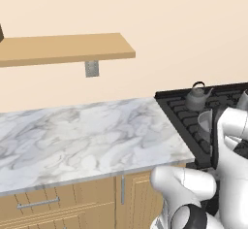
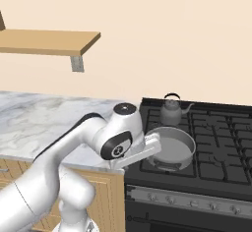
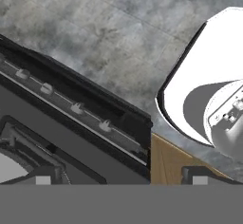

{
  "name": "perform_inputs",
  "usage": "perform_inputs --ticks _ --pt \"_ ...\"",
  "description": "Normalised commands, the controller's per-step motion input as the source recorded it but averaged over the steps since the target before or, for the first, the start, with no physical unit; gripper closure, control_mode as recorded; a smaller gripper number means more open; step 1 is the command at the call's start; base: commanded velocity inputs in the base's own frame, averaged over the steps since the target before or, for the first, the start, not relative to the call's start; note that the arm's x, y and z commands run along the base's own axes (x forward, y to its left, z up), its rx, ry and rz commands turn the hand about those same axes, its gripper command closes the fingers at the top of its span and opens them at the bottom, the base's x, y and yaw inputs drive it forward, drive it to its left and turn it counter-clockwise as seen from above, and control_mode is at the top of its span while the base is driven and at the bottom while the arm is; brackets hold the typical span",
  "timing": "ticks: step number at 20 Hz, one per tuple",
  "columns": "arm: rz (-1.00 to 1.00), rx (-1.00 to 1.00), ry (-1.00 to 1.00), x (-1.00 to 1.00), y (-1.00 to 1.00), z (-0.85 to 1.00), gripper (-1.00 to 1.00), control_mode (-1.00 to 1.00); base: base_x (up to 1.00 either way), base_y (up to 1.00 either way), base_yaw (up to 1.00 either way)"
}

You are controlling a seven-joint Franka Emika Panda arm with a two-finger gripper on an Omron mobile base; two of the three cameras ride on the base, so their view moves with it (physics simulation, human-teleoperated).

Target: Pick the kettle from the cabinet and place it on a stove burner. Then pick the pot from the counter and place it on another stove burner. Finally, turn both burners on.

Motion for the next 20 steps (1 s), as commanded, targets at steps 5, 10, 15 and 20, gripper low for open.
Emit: perform_inputs --ticks 5,10,15,20 --pt "0.00 0.01 -0.14 -0.60 -0.02 0.00 -1.00 -1.00 0.00 0.00 0.00" --pt "0.00 0.00 -0.21 -0.61 0.00 0.00 -1.00 -1.00 0.00 0.00 0.00" --pt "-0.03 0.00 -0.24 -0.42 0.00 0.00 -1.00 -1.00 0.00 0.00 0.00" --pt "-0.07 0.02 -0.16 -0.10 0.01 -0.12 -1.00 -1.00 0.00 0.00 0.00"
